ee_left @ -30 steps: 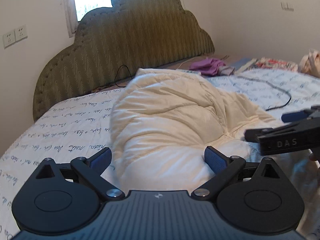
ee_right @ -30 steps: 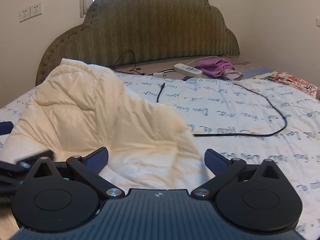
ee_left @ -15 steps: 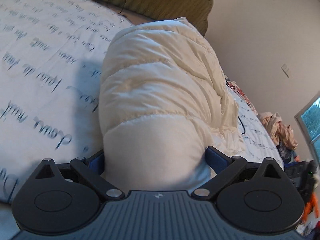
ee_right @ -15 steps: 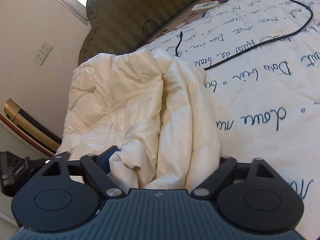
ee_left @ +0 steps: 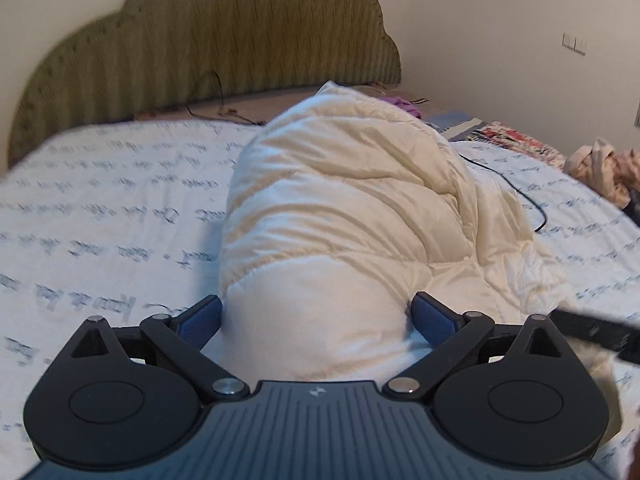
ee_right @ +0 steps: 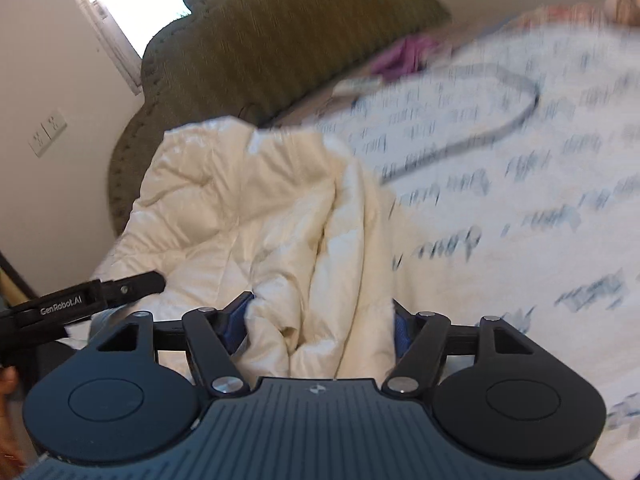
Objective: Fold small clothes
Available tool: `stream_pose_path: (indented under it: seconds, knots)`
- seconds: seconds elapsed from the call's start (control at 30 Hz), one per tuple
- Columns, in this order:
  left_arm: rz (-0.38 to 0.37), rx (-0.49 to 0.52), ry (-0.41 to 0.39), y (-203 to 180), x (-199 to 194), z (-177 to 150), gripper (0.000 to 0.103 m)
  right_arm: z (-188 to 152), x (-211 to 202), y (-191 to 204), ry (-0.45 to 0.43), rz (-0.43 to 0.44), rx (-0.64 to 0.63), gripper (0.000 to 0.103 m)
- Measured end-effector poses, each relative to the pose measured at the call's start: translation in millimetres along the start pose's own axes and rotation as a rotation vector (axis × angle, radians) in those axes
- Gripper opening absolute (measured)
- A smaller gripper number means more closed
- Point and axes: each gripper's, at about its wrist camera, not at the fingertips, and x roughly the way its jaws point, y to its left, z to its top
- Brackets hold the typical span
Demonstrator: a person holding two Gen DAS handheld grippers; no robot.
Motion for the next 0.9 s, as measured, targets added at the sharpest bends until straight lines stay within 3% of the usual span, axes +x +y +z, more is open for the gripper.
stream_pose_path:
  seconds: [0.03, 0.07, 0.1, 0.13, 0.23, 0.3, 0.4, 0.47, 0.77, 0.83, 0.9]
  knots:
    - [0.024, 0.017, -0.012, -2, -5, -1, 0.101, 1, -9, 9, -0.034, -0.025, -0.046, 0.073]
    - [0.039, 0.03, -0.022, -4, -11, -3, 0.101, 2, -17, 17, -0.063, -0.034, -0.094, 0.081]
    - [0.044, 0.041, -0.029, -6, -16, -5, 0.101, 2, -20, 22, -0.064, -0.027, -0.126, 0.098]
    - [0.043, 0.051, -0.032, -8, -21, -7, 0.101, 1, -23, 24, -0.04, -0.009, -0.154, 0.103]
    - [0.052, 0.071, -0.027, -10, -29, -13, 0.101, -3, -11, 20, 0.029, -0.031, -0.165, 0.103]
    - [0.051, 0.068, -0.024, -11, -35, -16, 0.101, -7, -1, 4, 0.095, -0.025, -0.077, 0.103]
    - [0.036, 0.051, -0.004, -9, -40, -20, 0.101, -19, 8, -23, 0.175, 0.11, 0.12, 0.096]
    - [0.033, 0.046, 0.006, -7, -43, -24, 0.101, -26, 11, -27, 0.198, 0.142, 0.157, 0.095]
    - [0.034, 0.061, 0.02, -7, -69, -47, 0.101, -37, 12, -9, 0.187, 0.058, 0.053, 0.092]
    - [0.027, 0.068, 0.025, -5, -78, -56, 0.101, -35, 5, -4, 0.155, -0.006, 0.036, 0.095]
    - [0.018, 0.085, 0.033, -3, -86, -67, 0.101, -34, -14, 4, 0.065, -0.073, 0.008, 0.096]
